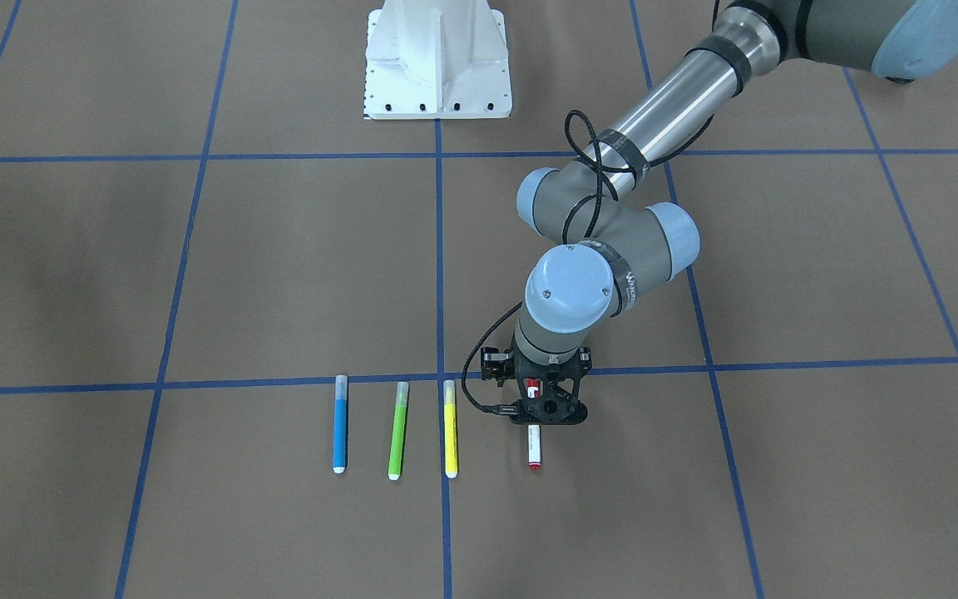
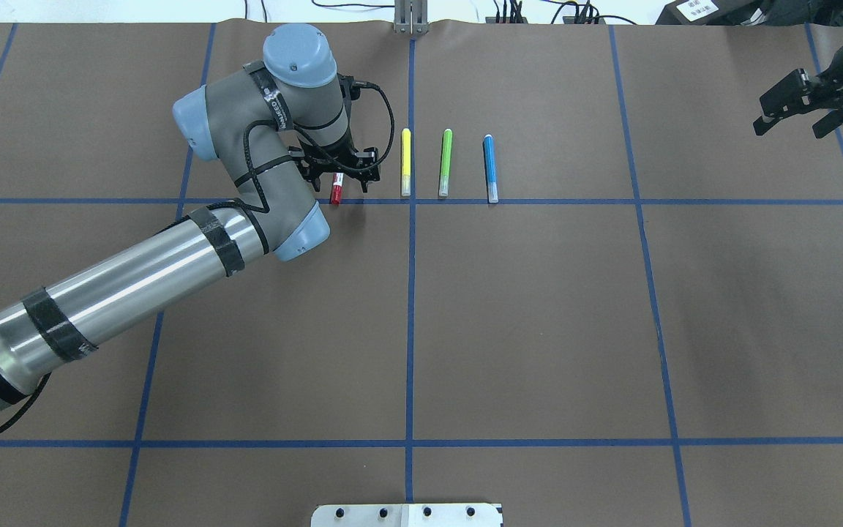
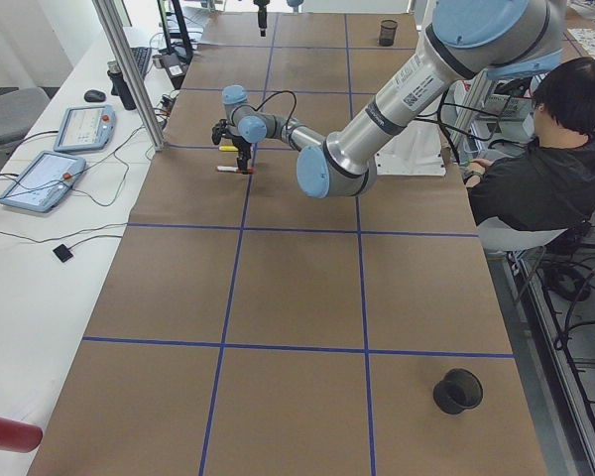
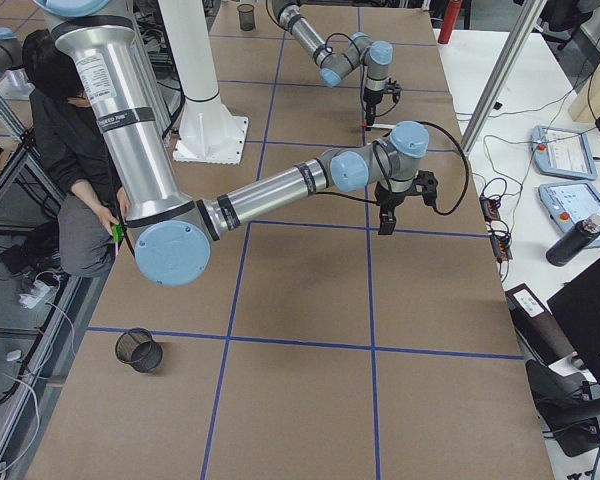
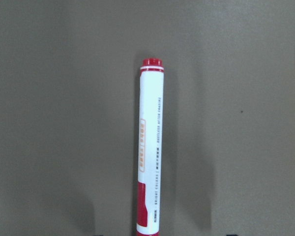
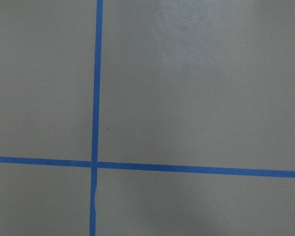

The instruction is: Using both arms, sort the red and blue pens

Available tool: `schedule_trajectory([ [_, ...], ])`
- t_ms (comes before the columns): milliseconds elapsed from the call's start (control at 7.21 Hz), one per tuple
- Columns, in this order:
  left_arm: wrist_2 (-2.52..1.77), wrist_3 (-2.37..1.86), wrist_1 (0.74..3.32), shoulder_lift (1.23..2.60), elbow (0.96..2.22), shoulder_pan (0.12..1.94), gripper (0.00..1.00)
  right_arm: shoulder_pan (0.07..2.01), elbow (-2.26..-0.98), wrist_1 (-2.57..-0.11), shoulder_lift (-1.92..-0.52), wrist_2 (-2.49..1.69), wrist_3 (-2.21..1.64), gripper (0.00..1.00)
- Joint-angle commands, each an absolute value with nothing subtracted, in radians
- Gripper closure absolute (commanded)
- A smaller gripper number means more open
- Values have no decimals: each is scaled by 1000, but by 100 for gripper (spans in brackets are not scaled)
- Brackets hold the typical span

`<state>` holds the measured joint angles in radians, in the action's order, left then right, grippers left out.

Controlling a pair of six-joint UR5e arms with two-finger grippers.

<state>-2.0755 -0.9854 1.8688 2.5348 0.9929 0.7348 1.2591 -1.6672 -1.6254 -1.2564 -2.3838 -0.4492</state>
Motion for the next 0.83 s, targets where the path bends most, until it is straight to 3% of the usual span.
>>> schedule_trajectory([
  [0, -2075, -986, 1868, 2534, 991, 732, 39, 1259, -1666, -1626, -1256, -2384, -448, 1],
  [416, -2075, -986, 1868, 2531, 991, 732, 43, 1259, -1664, -1626, -1258, -2384, -448, 1],
  [693, -2075, -986, 1868, 2530, 992, 733, 66, 1258, -1664, -1626, -1256, -2382, -448, 1],
])
